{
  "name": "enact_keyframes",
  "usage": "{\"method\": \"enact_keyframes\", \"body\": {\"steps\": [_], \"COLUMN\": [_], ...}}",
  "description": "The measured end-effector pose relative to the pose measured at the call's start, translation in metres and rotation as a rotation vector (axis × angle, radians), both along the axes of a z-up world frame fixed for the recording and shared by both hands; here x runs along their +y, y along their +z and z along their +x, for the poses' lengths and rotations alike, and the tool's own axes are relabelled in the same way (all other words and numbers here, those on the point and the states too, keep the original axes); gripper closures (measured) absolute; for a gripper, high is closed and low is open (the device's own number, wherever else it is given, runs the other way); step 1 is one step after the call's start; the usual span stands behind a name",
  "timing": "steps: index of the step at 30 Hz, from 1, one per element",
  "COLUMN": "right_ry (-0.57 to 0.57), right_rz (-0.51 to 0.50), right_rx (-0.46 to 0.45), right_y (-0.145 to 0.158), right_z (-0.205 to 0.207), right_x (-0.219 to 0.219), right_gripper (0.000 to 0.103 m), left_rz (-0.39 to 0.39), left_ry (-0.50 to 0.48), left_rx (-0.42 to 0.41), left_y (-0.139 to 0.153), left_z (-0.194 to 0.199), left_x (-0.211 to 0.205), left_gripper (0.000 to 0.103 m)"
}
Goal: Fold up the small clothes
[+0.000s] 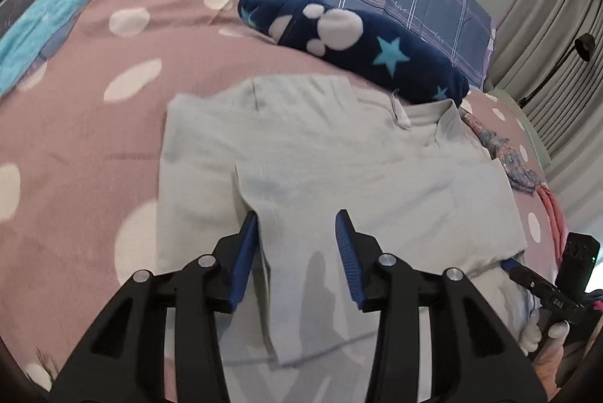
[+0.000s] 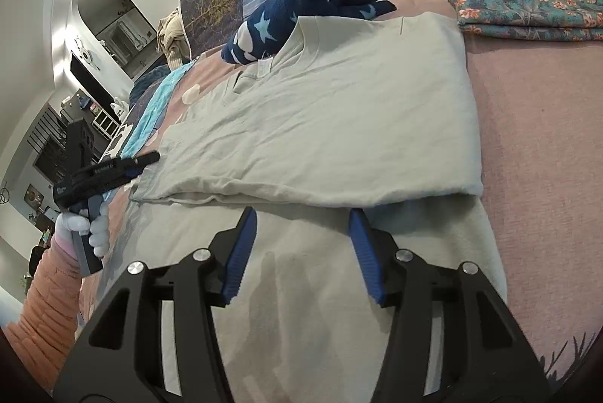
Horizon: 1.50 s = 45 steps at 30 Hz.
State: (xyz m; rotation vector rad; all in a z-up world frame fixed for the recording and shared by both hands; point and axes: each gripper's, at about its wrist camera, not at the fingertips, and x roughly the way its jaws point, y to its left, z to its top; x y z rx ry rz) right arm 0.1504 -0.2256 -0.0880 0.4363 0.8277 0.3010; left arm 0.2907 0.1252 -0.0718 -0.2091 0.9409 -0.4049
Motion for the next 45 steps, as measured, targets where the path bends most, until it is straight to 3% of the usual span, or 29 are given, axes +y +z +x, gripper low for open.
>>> {"method": "enact_keyframes", "body": {"steps": [3,4,5,6,9,11,13,16,19,20,22,26,29,31,32,35,37,40,41,42,45], "right_ry": [0.002,0.001,0.001,0.001,0.002,0.004,0.005,0.008,0.008,0.008,0.008,0.008,0.004,0.012,0.017,0.002,-0.010,-0.013,-0.036,-0.053,-0.021], "right_rz": [-0.001,-0.001,0.000,0.000,0.003,0.002,0.001,-0.001,0.000,-0.001,-0.003,-0.005,-0.031,-0.080,-0.093,-0.147,-0.221,-0.280,-0.309,-0.325,-0.281], "right_rx": [0.000,0.000,0.000,0.000,0.001,0.002,0.002,0.003,0.003,0.003,0.002,0.000,0.005,0.001,-0.040,-0.167,-0.189,-0.095,-0.020,0.112,0.070], "right_y": [0.000,0.000,0.000,0.000,-0.001,-0.001,-0.001,-0.001,-0.001,-0.001,-0.001,-0.001,0.003,0.013,0.026,0.061,0.070,0.053,0.038,0.011,0.008], "right_z": [-0.001,-0.001,-0.001,-0.001,0.000,-0.001,0.001,0.001,0.001,0.001,0.000,0.000,-0.003,-0.009,-0.018,-0.032,-0.026,0.001,0.011,0.020,0.006], "right_x": [0.001,0.001,0.001,0.001,0.001,0.002,0.002,0.003,0.002,0.002,0.002,0.003,0.004,0.006,0.004,0.002,0.006,0.006,0.001,-0.005,-0.016], "right_gripper": [0.050,0.050,0.050,0.050,0.050,0.049,0.049,0.048,0.047,0.047,0.047,0.047,0.051,0.072,0.073,0.073,0.073,0.073,0.073,0.075,0.077], "left_rz": [-0.049,-0.049,-0.039,-0.037,-0.043,0.020,0.102,0.216,0.221,0.240,0.264,0.229,0.272,0.334,0.349,0.351,0.347,0.355,0.350,0.345,0.343], "left_ry": [0.029,0.034,0.041,0.038,0.018,0.026,0.040,0.093,0.105,0.114,0.117,0.013,-0.084,-0.106,-0.100,-0.085,-0.077,-0.075,-0.072,-0.069,-0.054], "left_rx": [0.039,0.040,0.033,0.022,-0.137,-0.207,-0.202,-0.116,-0.122,-0.139,-0.173,-0.219,-0.163,-0.118,-0.127,-0.154,-0.149,-0.154,-0.154,-0.151,-0.147], "left_y": [-0.005,-0.006,-0.006,-0.003,0.029,0.043,0.038,0.010,0.009,0.015,0.024,0.043,0.023,0.000,-0.013,-0.011,-0.013,-0.013,-0.013,-0.013,-0.006], "left_z": [0.021,0.027,0.033,0.035,0.021,0.014,0.019,0.033,0.027,0.022,0.013,-0.018,-0.033,-0.036,-0.040,-0.045,-0.044,-0.047,-0.048,-0.048,-0.055], "left_x": [0.002,0.001,-0.001,-0.002,-0.007,-0.007,-0.005,0.003,0.002,-0.001,-0.003,-0.017,-0.036,-0.044,-0.045,-0.044,-0.044,-0.045,-0.044,-0.043,-0.041], "left_gripper": [0.061,0.075,0.101,0.102,0.101,0.101,0.101,0.101,0.098,0.087,0.077,0.076,0.074,0.072,0.070,0.070,0.070,0.070,0.070,0.070,0.070]}}
